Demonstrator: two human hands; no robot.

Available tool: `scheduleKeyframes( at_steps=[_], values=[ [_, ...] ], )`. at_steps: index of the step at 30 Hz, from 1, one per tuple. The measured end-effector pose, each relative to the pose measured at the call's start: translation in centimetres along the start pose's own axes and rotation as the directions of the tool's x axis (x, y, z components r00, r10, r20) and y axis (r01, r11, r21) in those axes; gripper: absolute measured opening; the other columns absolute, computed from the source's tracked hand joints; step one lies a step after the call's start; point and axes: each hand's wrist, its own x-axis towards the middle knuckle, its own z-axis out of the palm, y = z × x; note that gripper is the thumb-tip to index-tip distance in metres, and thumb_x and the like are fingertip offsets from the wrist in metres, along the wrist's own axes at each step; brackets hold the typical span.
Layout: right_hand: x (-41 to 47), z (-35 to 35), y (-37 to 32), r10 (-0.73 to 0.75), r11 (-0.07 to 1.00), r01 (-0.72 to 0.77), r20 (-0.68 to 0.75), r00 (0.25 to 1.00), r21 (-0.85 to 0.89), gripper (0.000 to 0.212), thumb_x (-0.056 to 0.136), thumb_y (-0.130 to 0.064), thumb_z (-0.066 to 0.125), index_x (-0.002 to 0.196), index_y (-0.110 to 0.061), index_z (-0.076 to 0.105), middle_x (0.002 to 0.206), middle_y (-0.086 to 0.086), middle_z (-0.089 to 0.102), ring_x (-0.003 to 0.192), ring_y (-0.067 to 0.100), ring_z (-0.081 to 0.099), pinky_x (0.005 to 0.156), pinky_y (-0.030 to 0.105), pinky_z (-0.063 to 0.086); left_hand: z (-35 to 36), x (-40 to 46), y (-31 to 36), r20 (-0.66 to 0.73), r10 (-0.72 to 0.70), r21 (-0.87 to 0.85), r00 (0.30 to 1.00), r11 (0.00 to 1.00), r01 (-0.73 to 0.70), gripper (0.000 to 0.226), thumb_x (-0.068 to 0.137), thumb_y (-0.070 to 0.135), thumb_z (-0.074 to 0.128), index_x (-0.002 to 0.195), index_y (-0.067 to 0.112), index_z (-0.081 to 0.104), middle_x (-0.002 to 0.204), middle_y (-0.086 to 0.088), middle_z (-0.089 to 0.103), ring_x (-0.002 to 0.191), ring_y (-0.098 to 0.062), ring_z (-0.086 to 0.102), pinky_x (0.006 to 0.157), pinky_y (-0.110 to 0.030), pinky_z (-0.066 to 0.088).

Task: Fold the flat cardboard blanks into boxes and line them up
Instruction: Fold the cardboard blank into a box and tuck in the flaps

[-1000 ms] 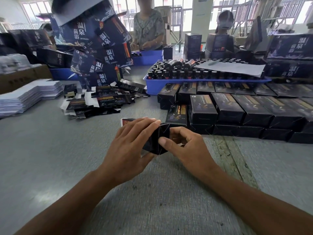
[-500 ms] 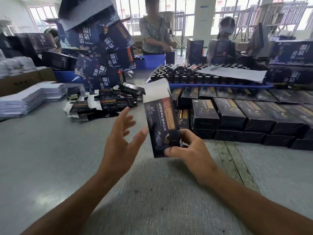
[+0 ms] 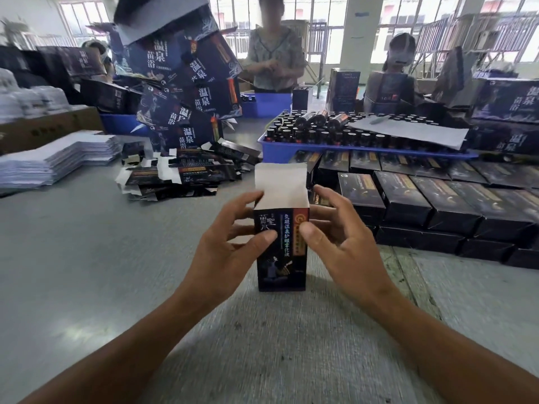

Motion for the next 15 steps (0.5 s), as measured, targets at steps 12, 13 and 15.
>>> scheduleKeyframes(
  at_steps=[12,13,15],
  values=[
    [0.2,-0.5,-1.3,-0.119,0.986,0.125,0.058,0.991,-0.113,0.028,0.097,-0.040,0.057,0.122,-0.031,0.067,0.125,-0.021,0.061,0.119,0.008,0.060,0.092,0.026,0.053,-0.4,0.0,1.0,0.015,0.073,0.043,0.997,0.996,-0.073,0.025,0.093,0.040,0.060,0.118,0.036,0.066,0.125,0.005,0.062,0.117,-0.015,0.063,0.084,-0.027,0.057],
    [0.2,-0.5,-1.4,-0.136,0.984,0.142,0.058,0.989,-0.110,0.027,0.098,-0.036,0.058,0.121,-0.027,0.068,0.130,-0.022,0.059,0.122,0.008,0.059,0.094,0.028,0.053,-0.3,0.0,1.2,-0.003,0.109,0.065,0.994,0.992,-0.108,0.023,0.095,0.038,0.058,0.115,0.033,0.068,0.127,0.006,0.060,0.119,-0.012,0.061,0.085,-0.024,0.057],
    [0.3,-0.6,-1.7,-0.143,0.987,0.146,0.051,0.988,-0.073,0.023,0.097,-0.028,0.060,0.118,-0.023,0.070,0.135,-0.025,0.056,0.124,0.010,0.059,0.096,0.031,0.054,-0.2,0.0,1.6,-0.011,0.159,0.084,0.987,0.984,-0.158,0.021,0.097,0.033,0.056,0.112,0.028,0.071,0.130,0.005,0.059,0.121,-0.010,0.060,0.084,-0.022,0.057]
  ],
)
